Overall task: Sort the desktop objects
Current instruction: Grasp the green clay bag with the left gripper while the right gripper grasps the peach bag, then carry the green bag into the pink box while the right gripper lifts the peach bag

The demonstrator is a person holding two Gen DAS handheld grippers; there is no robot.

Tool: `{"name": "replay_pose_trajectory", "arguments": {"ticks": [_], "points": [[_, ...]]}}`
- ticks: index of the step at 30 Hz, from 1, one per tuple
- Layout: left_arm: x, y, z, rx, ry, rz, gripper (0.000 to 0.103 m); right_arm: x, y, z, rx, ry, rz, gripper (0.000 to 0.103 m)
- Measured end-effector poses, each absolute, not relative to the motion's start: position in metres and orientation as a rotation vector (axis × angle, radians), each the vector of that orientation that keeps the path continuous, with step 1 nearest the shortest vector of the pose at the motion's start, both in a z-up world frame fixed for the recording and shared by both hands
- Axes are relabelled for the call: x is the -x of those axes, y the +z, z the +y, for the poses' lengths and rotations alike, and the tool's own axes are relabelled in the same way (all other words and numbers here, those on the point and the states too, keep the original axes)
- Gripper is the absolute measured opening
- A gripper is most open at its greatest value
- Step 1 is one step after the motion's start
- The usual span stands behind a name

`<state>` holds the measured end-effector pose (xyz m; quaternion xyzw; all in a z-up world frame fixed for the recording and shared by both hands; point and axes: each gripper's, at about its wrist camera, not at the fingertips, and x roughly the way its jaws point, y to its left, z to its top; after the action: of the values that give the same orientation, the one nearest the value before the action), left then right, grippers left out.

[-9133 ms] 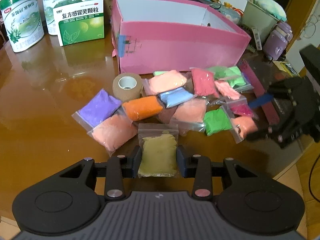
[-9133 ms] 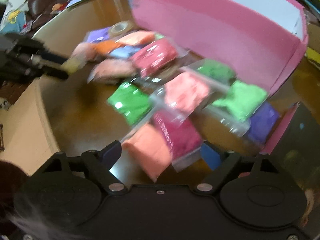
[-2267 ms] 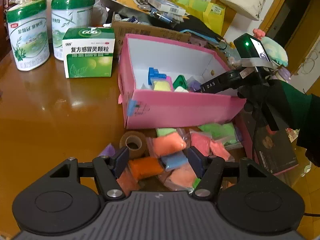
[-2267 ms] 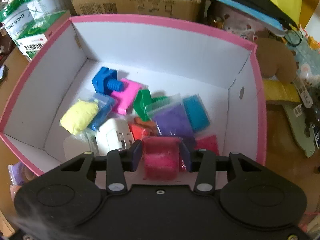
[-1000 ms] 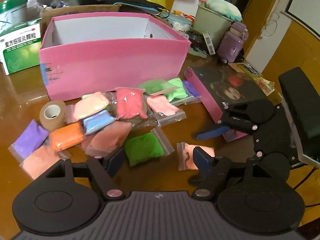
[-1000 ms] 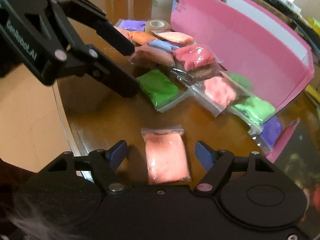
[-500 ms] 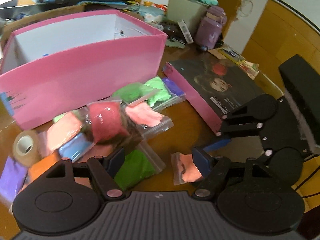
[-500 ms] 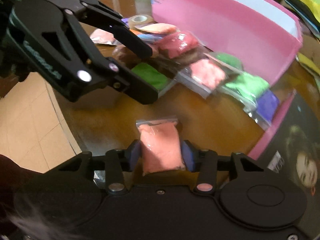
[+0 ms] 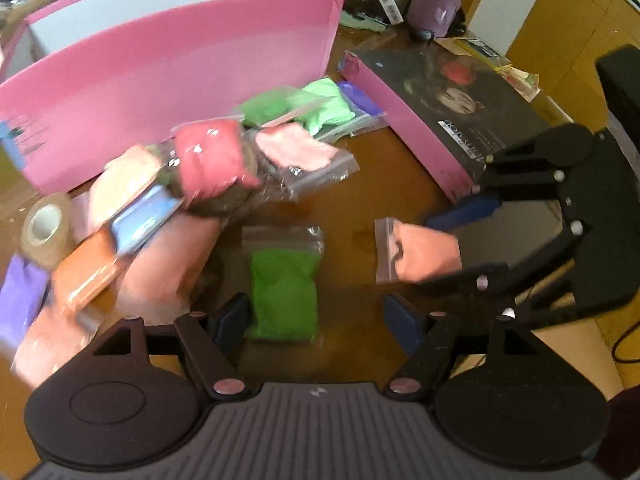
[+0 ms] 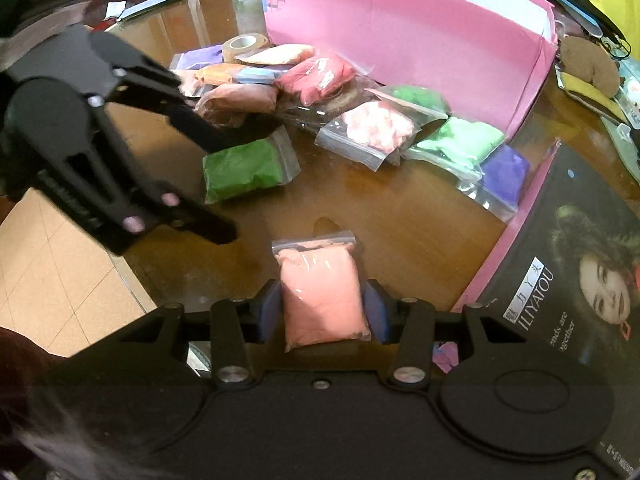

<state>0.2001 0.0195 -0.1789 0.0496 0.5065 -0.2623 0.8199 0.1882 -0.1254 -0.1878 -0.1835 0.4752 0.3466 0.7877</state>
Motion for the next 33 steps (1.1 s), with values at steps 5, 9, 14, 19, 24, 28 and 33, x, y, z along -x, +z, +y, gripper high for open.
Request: {"name": "replay_pose_trajectory", "arguments": {"ticks": [5, 9, 14, 19, 24, 28, 33], "points": [[-0.200, -0.177, 0.020, -0.088, -0.493, 1.047, 0.074, -0.186, -0.188, -0.127, 0.396, 0.750, 1.016, 0.045], [-0.207, -0.182, 0.015, -0.082, -0.440, 1.025, 0.058, -0.183, -0.187, -0.127, 0.412, 0.756, 1.005, 0.045], [-0.210, -0.183, 0.011, -0.110, -0.395, 1.018, 0.036, -0.179, -0.186, -0.130, 0.412, 0.753, 0.997, 0.045], [-0.205, -0.181, 0.012, -0.107, -0.365, 1.030, 0.034, -0.180, -0.186, -0.131, 0.389, 0.769, 1.005, 0.043], [-0.193, -0.171, 0.018, -0.082, -0.351, 1.016, 0.033, -0.179, -0.181, -0.133, 0.367, 0.795, 1.009, 0.043], [-0.184, -0.157, 0.026, -0.040, -0.329, 0.988, 0.033, -0.181, -0.172, -0.139, 0.323, 0.799, 1.008, 0.043], [-0.187, -0.131, 0.042, 0.022, -0.284, 0.931, 0.033, -0.189, -0.157, -0.149, 0.258, 0.798, 1.004, 0.043]]}}
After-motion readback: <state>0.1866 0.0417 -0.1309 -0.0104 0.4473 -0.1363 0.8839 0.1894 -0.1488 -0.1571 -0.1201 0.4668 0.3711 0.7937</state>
